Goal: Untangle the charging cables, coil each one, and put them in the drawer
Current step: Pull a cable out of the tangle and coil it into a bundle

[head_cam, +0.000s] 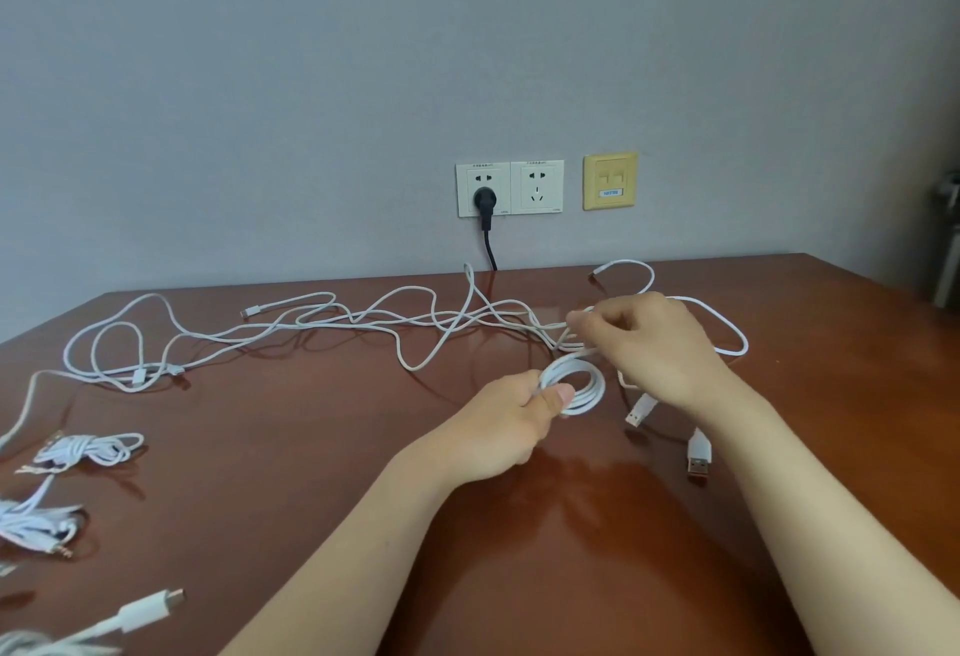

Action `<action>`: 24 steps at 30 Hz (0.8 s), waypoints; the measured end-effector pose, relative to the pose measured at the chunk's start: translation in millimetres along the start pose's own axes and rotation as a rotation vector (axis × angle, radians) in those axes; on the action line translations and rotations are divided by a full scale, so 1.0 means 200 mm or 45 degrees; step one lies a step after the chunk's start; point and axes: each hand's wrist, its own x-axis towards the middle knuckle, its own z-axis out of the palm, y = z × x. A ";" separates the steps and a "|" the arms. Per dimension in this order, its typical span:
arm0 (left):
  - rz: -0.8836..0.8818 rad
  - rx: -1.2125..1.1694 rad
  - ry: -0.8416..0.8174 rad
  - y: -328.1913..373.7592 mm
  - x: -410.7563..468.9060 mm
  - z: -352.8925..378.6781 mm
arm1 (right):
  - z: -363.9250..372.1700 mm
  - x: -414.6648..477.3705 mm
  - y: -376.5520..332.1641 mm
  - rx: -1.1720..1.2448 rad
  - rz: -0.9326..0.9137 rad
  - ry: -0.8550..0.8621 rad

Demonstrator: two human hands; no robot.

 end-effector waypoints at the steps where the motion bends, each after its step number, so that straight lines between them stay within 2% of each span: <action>1: 0.001 0.014 0.001 0.00 0.00 -0.01 | -0.02 0.00 0.00 0.132 -0.008 -0.112; 3: 0.013 0.049 0.016 -0.01 -0.01 -0.02 | -0.03 0.00 0.01 0.274 -0.003 -0.273; 4: 0.023 0.073 0.024 -0.01 -0.01 -0.02 | -0.02 0.00 0.01 0.289 -0.014 -0.279; 11: 0.176 0.206 0.050 0.02 -0.02 0.02 | 0.23 -0.04 0.01 0.223 -0.135 0.294; 13: 0.201 0.207 0.022 0.03 -0.03 0.02 | 0.23 -0.03 0.03 0.232 -0.185 0.386; 15: 0.234 0.282 -0.016 0.03 -0.04 0.02 | 0.22 -0.01 0.05 0.227 -0.207 0.383; 17: 0.237 0.357 -0.043 0.04 -0.04 0.02 | 0.21 0.00 0.06 0.255 -0.190 0.274; 19: 0.234 0.353 -0.052 0.04 -0.04 0.03 | 0.17 0.01 0.05 0.488 -0.120 0.028; 22: 0.236 0.129 -0.105 0.05 -0.04 0.05 | 0.08 0.02 0.05 0.941 0.126 -0.323; 24: 0.284 -0.002 -0.139 0.05 -0.03 0.05 | 0.06 0.01 0.06 1.129 0.281 -0.499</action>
